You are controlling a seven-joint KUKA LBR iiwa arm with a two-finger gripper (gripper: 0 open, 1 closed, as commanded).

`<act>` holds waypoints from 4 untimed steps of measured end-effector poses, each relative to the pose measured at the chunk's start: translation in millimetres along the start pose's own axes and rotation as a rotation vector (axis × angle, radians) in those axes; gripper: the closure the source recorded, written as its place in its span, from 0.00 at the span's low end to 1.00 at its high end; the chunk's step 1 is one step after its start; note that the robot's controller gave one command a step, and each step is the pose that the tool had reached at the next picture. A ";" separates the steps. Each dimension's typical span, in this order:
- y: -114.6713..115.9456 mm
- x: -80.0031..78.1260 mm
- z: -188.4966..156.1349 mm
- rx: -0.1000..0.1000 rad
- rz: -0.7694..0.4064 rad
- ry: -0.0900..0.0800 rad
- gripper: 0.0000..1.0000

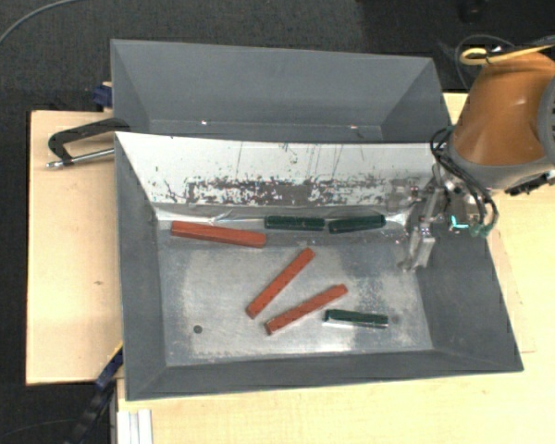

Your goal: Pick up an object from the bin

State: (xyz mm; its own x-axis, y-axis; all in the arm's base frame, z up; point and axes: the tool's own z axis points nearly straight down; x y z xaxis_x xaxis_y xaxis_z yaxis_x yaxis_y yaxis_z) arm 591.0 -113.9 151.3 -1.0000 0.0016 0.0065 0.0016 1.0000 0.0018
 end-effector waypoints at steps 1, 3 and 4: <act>43.5 53.5 69.1 -0.002 -0.058 0.003 0.00; 109.6 88.8 81.6 0.001 -0.105 -0.006 1.00; 109.4 69.4 -66.0 0.001 0.004 -0.022 1.00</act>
Offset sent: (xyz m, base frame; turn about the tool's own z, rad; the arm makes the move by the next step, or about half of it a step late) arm -0.0509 0.0402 -0.0649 -0.0551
